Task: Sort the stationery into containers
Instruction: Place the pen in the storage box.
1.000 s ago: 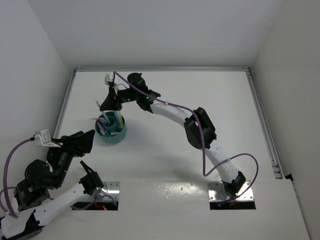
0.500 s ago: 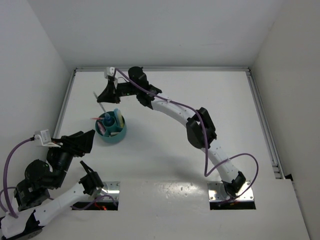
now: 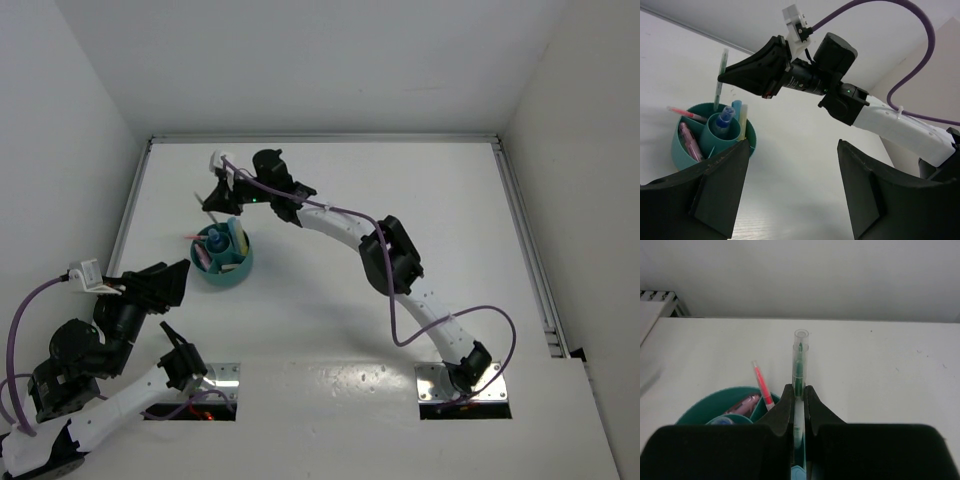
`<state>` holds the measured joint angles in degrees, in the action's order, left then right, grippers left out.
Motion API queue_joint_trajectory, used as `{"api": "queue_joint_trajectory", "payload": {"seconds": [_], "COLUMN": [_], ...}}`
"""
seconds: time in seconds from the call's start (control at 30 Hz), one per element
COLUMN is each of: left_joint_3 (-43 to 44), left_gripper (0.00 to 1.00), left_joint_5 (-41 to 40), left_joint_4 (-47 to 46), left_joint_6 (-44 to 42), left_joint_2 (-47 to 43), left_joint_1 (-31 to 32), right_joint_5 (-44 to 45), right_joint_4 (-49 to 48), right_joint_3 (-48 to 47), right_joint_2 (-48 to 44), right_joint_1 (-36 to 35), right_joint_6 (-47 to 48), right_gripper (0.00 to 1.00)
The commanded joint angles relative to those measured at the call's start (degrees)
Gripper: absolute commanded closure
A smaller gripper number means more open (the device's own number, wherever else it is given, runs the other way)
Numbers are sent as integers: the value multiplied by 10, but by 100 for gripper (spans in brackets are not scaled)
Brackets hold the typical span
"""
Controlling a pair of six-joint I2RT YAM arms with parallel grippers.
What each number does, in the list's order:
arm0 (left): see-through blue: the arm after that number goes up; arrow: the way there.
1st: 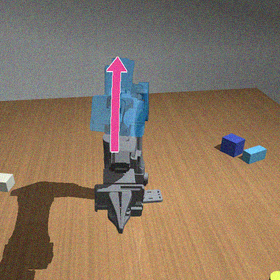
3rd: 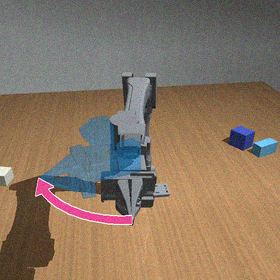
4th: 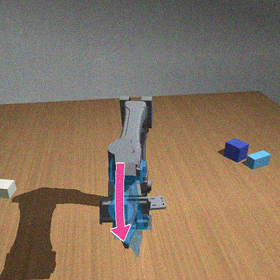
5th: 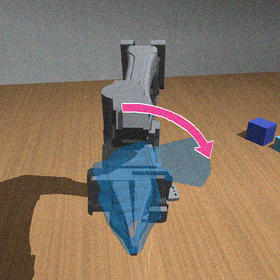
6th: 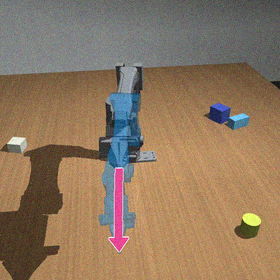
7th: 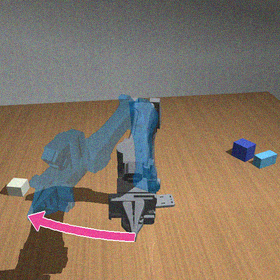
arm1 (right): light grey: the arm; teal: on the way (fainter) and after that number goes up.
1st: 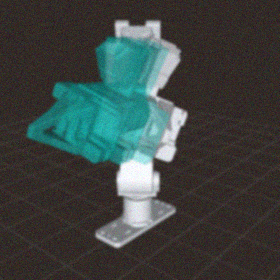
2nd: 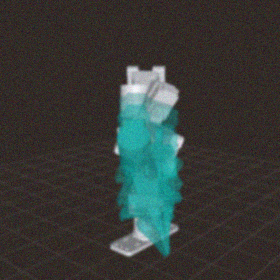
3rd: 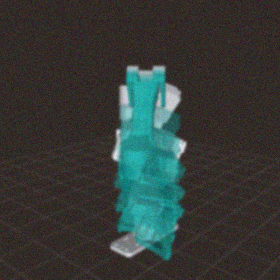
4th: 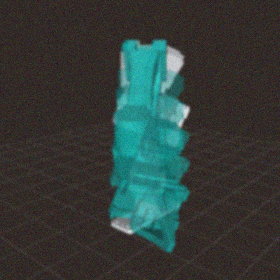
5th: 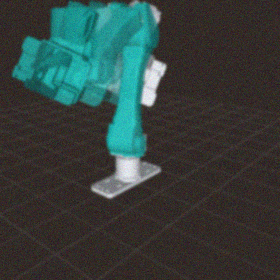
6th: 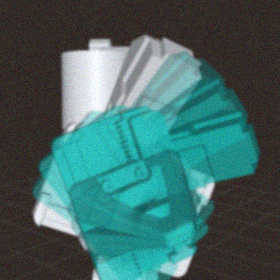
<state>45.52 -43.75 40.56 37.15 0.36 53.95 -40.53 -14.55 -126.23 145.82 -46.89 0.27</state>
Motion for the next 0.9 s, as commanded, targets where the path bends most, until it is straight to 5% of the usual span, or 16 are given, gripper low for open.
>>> {"api": "queue_joint_trajectory", "payload": {"seconds": [0.0,0.6,0.73,0.87], "left_joint_3": [2,2,2,2], "left_gripper": [24,24,24,24], "left_joint_5": [3,3,3,3], "left_joint_4": [-19,-19,-19,-19], "left_joint_6": [-1,-1,-1,-1], "left_joint_2": [-12,-17,-22,-22], "left_joint_1": [-6,-6,-6,-6], "right_joint_5": [3,-20,-20,-20], "right_joint_4": [-38,-28,-22,-22], "right_joint_3": [-2,40,45,45], "right_joint_2": [-7,-2,-2,-7], "right_joint_1": [3,-7,-7,-7], "right_joint_6": [16,3,3,3], "right_gripper": [100,91,64,54]}}
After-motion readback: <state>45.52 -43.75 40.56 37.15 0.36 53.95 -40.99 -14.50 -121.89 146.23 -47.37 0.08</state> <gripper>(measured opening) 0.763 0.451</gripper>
